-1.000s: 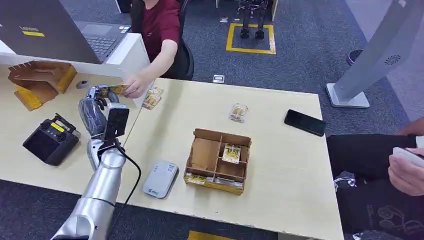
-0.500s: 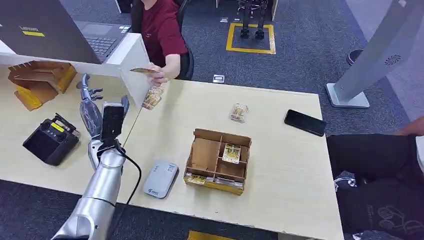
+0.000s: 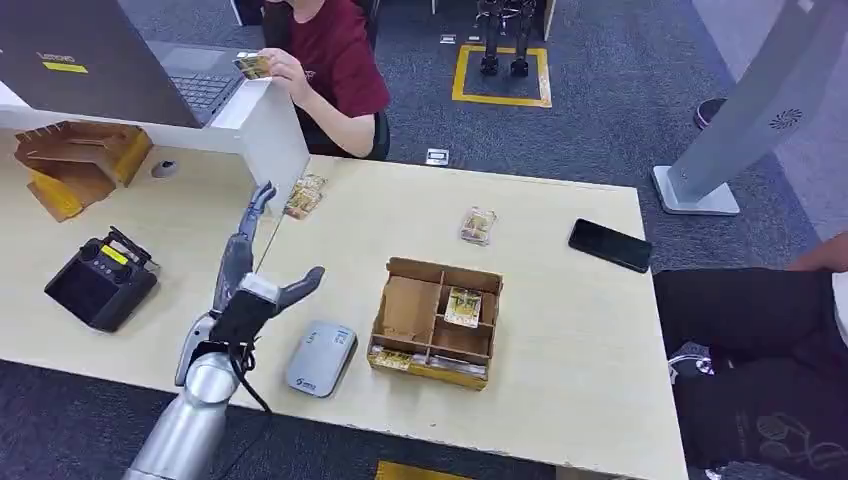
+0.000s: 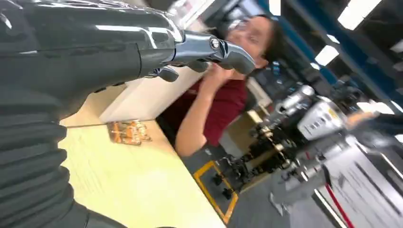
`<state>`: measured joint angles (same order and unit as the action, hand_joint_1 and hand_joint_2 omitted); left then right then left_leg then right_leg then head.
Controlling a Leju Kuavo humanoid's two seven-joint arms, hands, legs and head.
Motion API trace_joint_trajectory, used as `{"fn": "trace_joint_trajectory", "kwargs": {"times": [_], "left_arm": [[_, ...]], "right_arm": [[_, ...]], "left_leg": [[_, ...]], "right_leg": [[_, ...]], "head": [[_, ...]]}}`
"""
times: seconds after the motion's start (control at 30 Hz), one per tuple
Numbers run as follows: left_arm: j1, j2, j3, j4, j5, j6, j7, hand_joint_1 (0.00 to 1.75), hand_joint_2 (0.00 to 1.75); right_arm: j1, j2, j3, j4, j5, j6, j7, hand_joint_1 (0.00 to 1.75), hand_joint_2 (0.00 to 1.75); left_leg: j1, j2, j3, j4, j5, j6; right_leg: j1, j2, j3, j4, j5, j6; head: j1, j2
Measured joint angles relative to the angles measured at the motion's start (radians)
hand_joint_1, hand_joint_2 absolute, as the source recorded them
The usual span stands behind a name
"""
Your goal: Pass the card to the sensor for recognition and then transmit it.
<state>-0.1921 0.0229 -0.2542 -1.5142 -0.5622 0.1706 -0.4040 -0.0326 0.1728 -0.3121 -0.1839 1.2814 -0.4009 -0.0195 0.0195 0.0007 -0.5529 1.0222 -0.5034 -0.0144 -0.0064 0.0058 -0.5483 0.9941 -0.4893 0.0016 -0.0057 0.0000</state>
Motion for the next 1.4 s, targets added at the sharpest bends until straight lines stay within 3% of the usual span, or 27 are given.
{"fn": "trace_joint_trajectory", "kwargs": {"times": [0.13, 0.37, 0.47, 0.5, 0.57, 0.6, 0.67, 0.7, 1.07, 1.4], "left_arm": [[0.088, 0.032, -0.127, -0.084, -0.215, 0.050, -0.014, 0.00, 1.75], [0.091, 0.032, -0.128, -0.085, -0.216, 0.050, -0.014, 0.00, 1.75], [0.119, 0.047, -0.186, -0.105, -0.294, 0.078, -0.001, 0.00, 1.75], [0.138, 0.058, -0.225, -0.115, -0.339, 0.105, 0.010, 0.00, 1.75], [0.184, 0.083, -0.317, -0.117, -0.548, 0.208, 0.092, 0.00, 1.75], [0.193, 0.084, -0.349, -0.105, -0.581, 0.234, 0.111, 0.00, 1.75], [0.194, 0.072, -0.386, -0.053, -0.668, 0.296, 0.150, 0.00, 1.75], [0.194, 0.050, -0.401, 0.008, -0.744, 0.348, 0.198, 0.00, 1.75], [0.166, -0.010, -0.402, 0.217, -0.881, 0.471, 0.316, 0.00, 1.75], [0.147, -0.031, -0.384, 0.301, -0.882, 0.487, 0.330, 0.00, 1.75]], "right_arm": [[0.000, 0.000, -0.008, 0.000, 0.000, 0.000, -0.011, 0.00, 1.75], [0.000, 0.000, -0.008, 0.000, 0.000, 0.000, -0.011, 0.00, 1.75], [0.000, 0.000, -0.015, 0.000, 0.000, -0.003, -0.014, 0.00, 1.75], [0.000, 0.000, -0.020, 0.000, 0.000, -0.003, -0.014, 0.00, 1.75], [0.000, 0.000, -0.028, 0.000, 0.007, 0.003, -0.011, 0.00, 1.75], [-0.001, 0.000, -0.028, 0.000, 0.015, 0.010, -0.005, 0.00, 1.75], [-0.001, 0.000, -0.028, -0.001, 0.024, 0.010, -0.005, 0.00, 1.75], [-0.001, 0.000, -0.029, -0.001, 0.027, 0.007, -0.008, 0.00, 1.75], [-0.002, 0.000, -0.029, -0.001, 0.055, 0.010, -0.005, 0.00, 1.75], [-0.002, 0.000, -0.036, -0.002, 0.057, 0.010, -0.007, 0.00, 1.75]], "left_leg": [[0.000, 0.000, 0.000, 0.000, 0.000, 0.000], [0.000, 0.000, 0.000, 0.000, 0.000, 0.000], [0.000, 0.000, 0.000, 0.000, 0.000, 0.000], [0.000, 0.000, 0.000, 0.000, 0.000, 0.000], [0.000, 0.000, 0.000, 0.000, 0.000, 0.000], [0.000, 0.000, 0.000, 0.000, 0.000, 0.000], [0.000, 0.000, 0.000, 0.000, 0.000, 0.000], [0.000, 0.000, 0.000, 0.000, 0.000, 0.000], [0.000, 0.000, 0.000, 0.000, 0.000, 0.000], [0.000, 0.000, 0.000, 0.000, 0.000, 0.000]], "right_leg": [[0.000, 0.000, 0.000, 0.000, 0.000, 0.000], [0.000, 0.000, 0.000, 0.000, 0.000, 0.000], [0.000, 0.000, 0.000, 0.000, 0.000, 0.000], [0.000, 0.000, 0.000, 0.000, 0.000, 0.000], [0.000, 0.000, 0.000, 0.000, 0.000, 0.000], [0.000, 0.000, 0.000, 0.000, 0.000, 0.000], [0.000, 0.000, 0.000, 0.000, 0.000, 0.000], [0.000, 0.000, 0.000, 0.000, 0.000, 0.000], [0.000, -0.001, 0.000, 0.000, 0.000, 0.000], [0.000, -0.001, 0.000, 0.000, 0.000, 0.000]], "head": [[0.000, 0.000], [0.000, 0.000], [0.000, 0.000], [0.000, 0.000], [0.000, 0.000], [0.000, 0.000], [0.000, 0.000], [0.000, 0.000], [0.000, 0.000], [0.000, 0.000]]}}
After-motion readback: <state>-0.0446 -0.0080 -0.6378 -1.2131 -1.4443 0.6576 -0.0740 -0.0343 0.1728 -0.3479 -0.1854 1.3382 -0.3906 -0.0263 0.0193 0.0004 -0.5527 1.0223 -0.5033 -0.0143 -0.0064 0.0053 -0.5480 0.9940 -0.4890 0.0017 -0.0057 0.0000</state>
